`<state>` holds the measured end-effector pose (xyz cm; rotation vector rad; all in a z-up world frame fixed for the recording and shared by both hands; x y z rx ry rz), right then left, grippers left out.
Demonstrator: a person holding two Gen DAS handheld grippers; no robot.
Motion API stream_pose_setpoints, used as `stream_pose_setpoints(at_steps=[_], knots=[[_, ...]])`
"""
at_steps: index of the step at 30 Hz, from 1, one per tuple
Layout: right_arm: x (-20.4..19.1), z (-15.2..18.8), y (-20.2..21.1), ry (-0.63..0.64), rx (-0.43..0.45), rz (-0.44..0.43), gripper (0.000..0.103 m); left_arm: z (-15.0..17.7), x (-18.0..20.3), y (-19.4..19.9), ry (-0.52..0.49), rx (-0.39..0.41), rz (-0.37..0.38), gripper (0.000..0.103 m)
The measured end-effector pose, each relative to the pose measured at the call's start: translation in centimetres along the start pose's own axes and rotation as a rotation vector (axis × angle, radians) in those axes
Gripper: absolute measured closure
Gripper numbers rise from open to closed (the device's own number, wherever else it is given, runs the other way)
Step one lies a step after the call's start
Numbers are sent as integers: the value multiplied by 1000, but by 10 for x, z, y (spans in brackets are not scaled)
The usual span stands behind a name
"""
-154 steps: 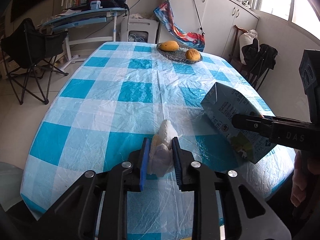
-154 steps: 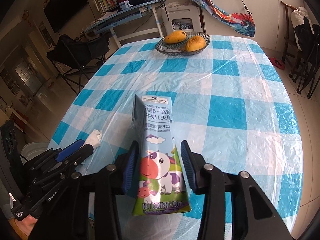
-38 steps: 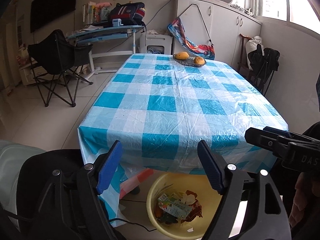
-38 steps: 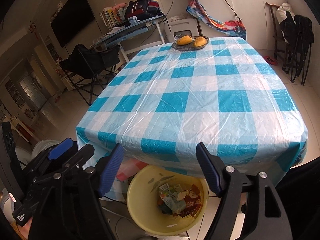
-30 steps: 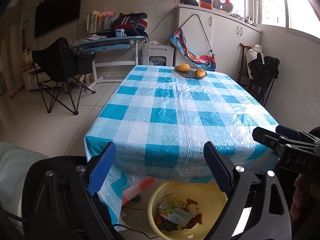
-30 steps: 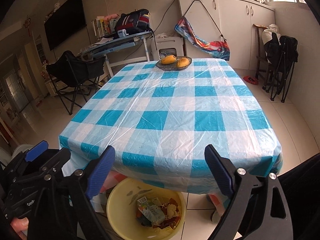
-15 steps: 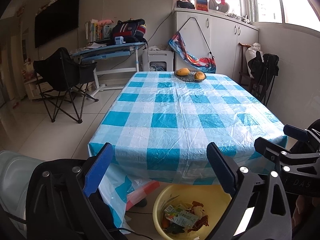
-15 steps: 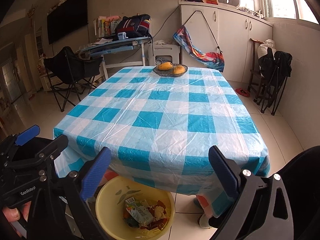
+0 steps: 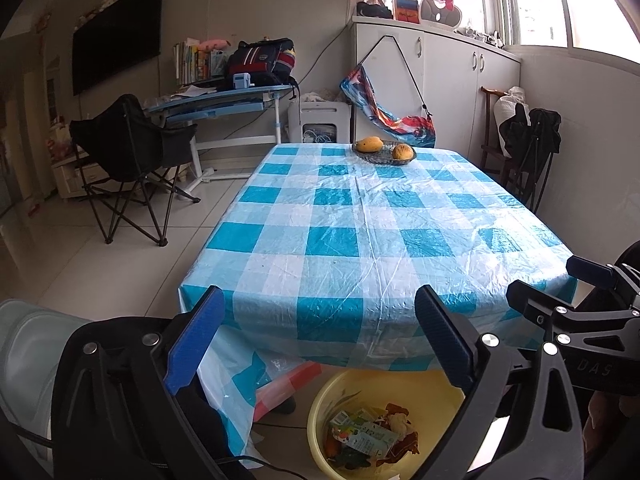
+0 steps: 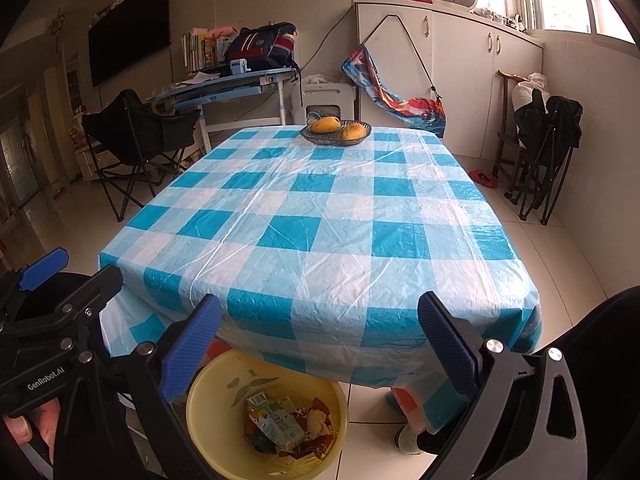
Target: Collect trash
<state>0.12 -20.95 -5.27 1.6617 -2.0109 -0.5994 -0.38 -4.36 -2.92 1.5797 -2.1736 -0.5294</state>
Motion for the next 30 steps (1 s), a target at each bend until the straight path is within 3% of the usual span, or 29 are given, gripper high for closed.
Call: stream_pose_setpoints(at_steps=[30], knots=[[0,0,0,3,1,5,8,-3,-4,2,-8,8,-35,8]])
Point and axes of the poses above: each gripper's, at about its wrist camera, not at the fingertips, and y roughly against the way its jaws point, x to its right, z to its underside, the point moved 10 cm from there along -y, roughly the way its jaws point, and after that the axes turned 12 degrees about z, right-handed, at the moved point
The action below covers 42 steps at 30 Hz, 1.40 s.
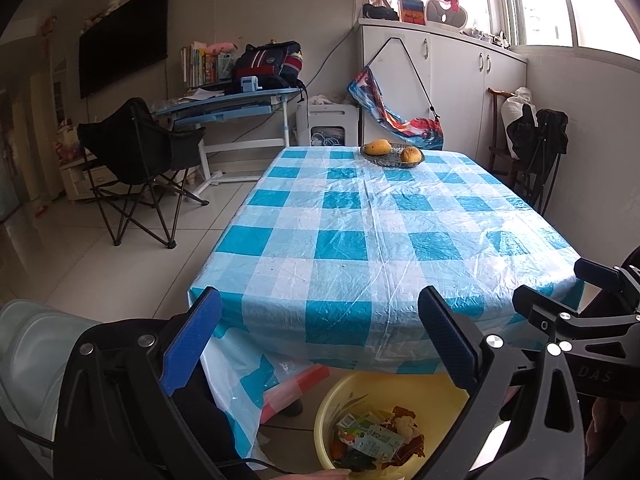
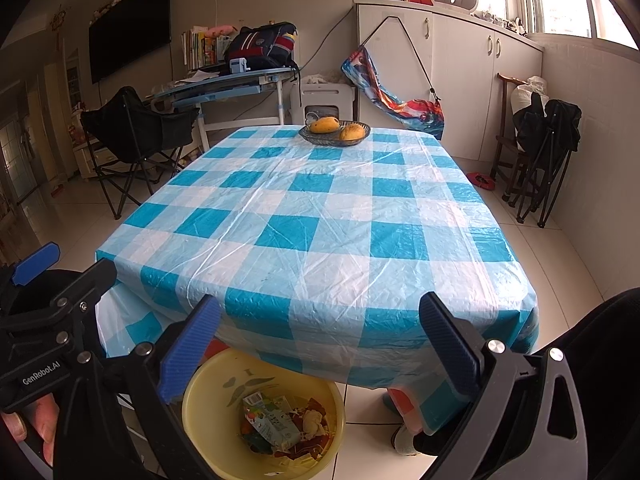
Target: Collect trash
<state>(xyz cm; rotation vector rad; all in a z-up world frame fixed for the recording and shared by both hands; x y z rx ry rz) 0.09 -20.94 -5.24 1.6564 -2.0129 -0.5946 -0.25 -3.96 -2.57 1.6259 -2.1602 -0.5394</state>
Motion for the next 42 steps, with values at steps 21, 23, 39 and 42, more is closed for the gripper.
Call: stream_pose_setpoints(at_steps=[21,23,39,42], knots=[[2,-1,0,-2,1,2,7,-4,-4,3,-11,25,-35,7],[2,-1,-1,-1,1,2,7,-5,-4,4,-13,26,-36,7],[3,-1,-1,0,0,4,7,-6,-6,5,-17,28,-41,7],[4,0,-2,2,-1,3,7,-6,-6,5,-17,28,-43,7]])
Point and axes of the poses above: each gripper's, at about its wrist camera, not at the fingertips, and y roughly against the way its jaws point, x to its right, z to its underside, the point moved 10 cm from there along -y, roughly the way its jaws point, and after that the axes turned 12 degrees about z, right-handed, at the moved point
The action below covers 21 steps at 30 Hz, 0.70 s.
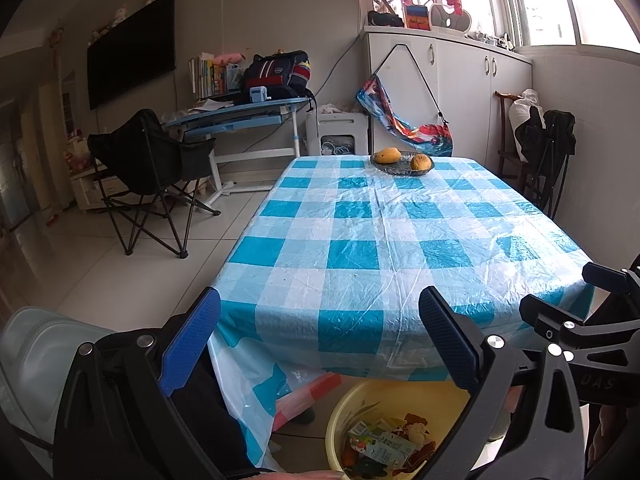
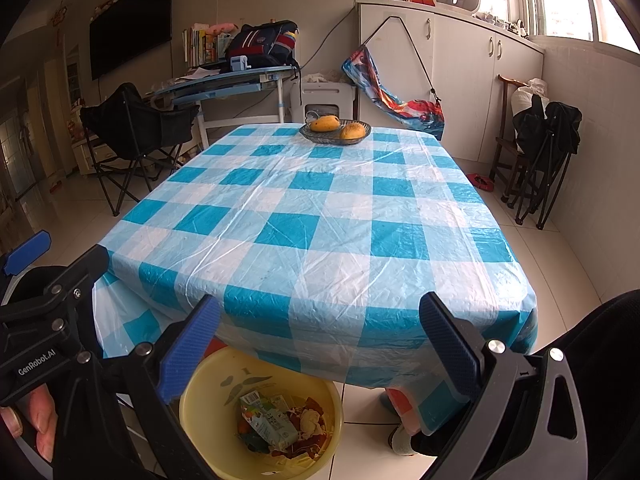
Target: Collect trash
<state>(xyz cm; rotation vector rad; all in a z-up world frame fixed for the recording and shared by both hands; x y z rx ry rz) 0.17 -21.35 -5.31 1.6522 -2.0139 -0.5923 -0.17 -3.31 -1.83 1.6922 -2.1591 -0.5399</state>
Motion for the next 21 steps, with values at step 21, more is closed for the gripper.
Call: stream_pose_setpoints(at_steps=[21], knots=[[0,1,-1,1,1,0,7,-2,-1,0,-15,6,-3,7]])
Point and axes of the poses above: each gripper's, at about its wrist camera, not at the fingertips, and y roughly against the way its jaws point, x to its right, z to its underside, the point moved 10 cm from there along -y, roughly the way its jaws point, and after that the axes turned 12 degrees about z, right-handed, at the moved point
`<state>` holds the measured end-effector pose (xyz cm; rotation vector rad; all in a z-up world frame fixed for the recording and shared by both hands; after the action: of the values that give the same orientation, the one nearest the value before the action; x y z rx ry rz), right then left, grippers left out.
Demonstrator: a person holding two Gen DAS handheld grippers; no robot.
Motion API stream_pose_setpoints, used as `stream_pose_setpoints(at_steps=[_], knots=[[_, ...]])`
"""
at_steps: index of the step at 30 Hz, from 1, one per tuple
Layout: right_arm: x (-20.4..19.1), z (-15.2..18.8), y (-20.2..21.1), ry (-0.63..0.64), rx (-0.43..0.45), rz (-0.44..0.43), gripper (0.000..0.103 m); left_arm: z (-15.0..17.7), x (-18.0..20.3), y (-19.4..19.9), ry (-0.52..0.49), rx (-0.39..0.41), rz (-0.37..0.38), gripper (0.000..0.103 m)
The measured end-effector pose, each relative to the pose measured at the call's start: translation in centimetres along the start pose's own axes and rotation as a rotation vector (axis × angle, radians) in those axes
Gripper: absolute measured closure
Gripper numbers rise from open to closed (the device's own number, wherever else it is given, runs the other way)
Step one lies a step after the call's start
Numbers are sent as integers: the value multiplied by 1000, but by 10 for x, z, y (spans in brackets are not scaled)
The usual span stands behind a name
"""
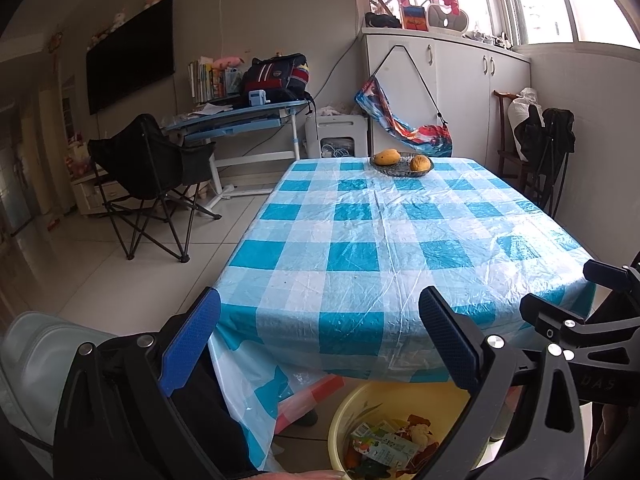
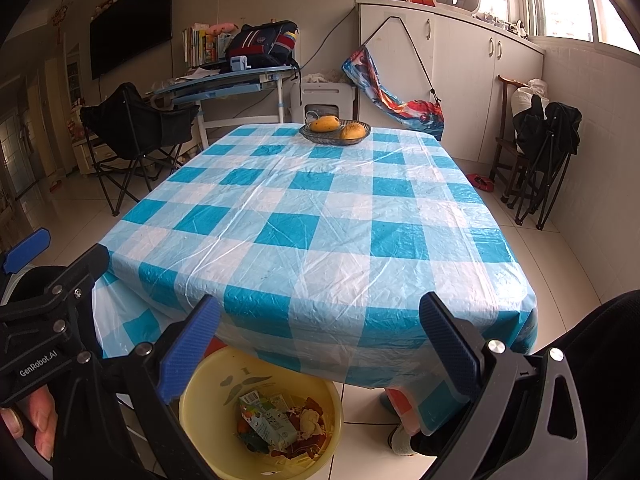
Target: Collect trash
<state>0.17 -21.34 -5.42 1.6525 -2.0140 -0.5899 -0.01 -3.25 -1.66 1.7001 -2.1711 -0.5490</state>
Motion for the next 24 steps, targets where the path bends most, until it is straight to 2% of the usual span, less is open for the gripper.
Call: stream_pose_setpoints(at_steps=[24], knots=[[1,1,-1,6,2,1,7,0,2,0,-3,1,2,7]])
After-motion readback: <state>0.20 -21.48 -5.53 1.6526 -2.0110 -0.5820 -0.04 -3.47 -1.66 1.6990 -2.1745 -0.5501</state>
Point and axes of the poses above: each gripper's, at about its wrist camera, not at the fingertips, and y roughly against the way its jaws point, x to its right, z to its underside, the point moved 10 cm from there along -y, roughly the way its jaws point, and after that the axes turned 12 degrees about z, right-handed, at the moved point
